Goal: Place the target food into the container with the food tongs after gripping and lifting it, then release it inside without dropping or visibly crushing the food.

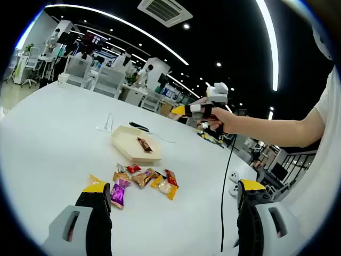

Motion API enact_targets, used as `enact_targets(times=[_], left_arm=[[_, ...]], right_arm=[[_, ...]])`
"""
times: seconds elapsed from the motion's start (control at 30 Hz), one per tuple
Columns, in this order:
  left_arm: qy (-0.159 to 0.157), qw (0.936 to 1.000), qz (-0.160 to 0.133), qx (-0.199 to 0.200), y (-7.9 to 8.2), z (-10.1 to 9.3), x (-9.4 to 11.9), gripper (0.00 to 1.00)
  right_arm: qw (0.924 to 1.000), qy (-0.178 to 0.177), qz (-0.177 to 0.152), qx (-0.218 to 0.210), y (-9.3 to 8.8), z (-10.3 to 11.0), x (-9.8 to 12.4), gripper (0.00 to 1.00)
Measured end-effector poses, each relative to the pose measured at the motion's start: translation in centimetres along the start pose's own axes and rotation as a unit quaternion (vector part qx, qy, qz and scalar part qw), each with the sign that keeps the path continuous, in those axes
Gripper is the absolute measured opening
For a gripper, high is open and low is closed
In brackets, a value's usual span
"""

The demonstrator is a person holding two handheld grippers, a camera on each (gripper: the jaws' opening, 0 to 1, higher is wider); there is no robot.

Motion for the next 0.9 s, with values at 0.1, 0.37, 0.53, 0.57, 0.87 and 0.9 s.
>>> enact_targets(times=[0.1,0.37,0.53,0.57,0.87,0.9], left_arm=[[0.001,1.0000,-0.006,0.002,0.1,0.0,0.0,0.99],[-0.004,0.9999,-0.011,-0.001,0.3,-0.1,-0.3,0.99],[-0.006,0.9999,-0.011,0.000,0.3,-0.2,-0.2,0.99],[-0.008,0.9999,-0.012,0.001,0.3,-0.3,-0.1,0.99],[-0.008,0.9998,-0.018,0.000,0.2,-0.2,0.2,0.99],[-0.008,0.9998,-0.018,0.001,0.2,-0.2,0.2,0.99]], right_arm=[[1.0000,-0.005,-0.002,0.001,-0.1,-0.1,0.5,0.26],[0.9999,-0.010,-0.009,0.000,-0.1,0.1,1.4,0.26],[0.9998,-0.012,-0.013,0.001,-0.2,0.3,1.8,0.27],[0.9998,-0.012,-0.013,0.002,-0.3,0.4,1.9,0.27],[0.9999,-0.013,-0.006,0.009,-1.5,0.7,2.5,0.27],[0.9999,-0.013,-0.005,0.010,-1.7,0.8,2.6,0.27]])
Point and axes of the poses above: the point that each gripper's makers call its tool centre point, and the gripper's own axes: x roughly backward along the fingers, z roughly to its left, y roughly out of its top, the point moved 7 cm from there along x, roughly backward along the fingers, and after that the axes turned 1 degree about -y, right-handed, at the moved point
